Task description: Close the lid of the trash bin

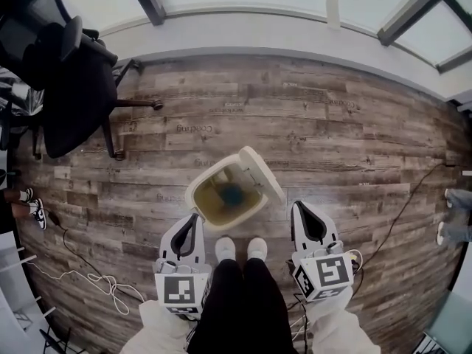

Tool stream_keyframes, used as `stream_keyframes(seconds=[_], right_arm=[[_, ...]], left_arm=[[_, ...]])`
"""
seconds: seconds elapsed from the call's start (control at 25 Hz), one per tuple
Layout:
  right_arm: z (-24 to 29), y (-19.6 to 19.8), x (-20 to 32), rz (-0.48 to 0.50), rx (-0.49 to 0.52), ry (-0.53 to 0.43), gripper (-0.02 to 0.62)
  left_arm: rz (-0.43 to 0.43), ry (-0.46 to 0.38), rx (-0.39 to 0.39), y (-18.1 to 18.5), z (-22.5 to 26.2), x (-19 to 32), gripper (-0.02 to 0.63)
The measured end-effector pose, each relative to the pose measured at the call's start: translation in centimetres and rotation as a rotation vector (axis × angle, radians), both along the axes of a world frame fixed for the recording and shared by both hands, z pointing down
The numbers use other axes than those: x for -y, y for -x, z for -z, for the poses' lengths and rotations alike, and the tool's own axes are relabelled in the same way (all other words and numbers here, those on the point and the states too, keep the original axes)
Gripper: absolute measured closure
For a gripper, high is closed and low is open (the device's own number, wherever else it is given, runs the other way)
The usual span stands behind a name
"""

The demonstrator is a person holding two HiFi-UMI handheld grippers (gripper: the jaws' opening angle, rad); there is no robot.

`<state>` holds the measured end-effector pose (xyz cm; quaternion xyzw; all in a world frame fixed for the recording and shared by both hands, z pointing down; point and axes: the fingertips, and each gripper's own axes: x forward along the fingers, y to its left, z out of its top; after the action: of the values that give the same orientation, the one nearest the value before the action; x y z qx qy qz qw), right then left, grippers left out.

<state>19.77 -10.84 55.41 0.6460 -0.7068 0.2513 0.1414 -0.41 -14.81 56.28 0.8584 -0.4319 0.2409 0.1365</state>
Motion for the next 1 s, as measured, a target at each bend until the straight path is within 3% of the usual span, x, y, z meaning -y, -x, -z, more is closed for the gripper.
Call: stream_keyframes(seconds=[0.28,0.48,0.72,1.0], right_arm=[[-4.9,-2.0,2.8,0.030,-0.004,0.002,0.572],[-7.3,-2.4,4.2,0.058,0.053,0.034,0.572],[-8.3,-1.2,5.4,0.151,0.061,0.053,0.572],[-8.7,-0.6,5.1,0.151,0.077,0.062,0.572]], left_arm=[[-0.018,-0.001,0.001,-0.1,-3.3,-0.2,0.601],[-0.013,0.023,0.009,0.3,-4.7,0.1,0.601],[0.004,0.024,0.011,1.4,-6.0,-0.1,0.601],[0.020,0.030,0.012,2.6,-6.4,-0.2,0.601]])
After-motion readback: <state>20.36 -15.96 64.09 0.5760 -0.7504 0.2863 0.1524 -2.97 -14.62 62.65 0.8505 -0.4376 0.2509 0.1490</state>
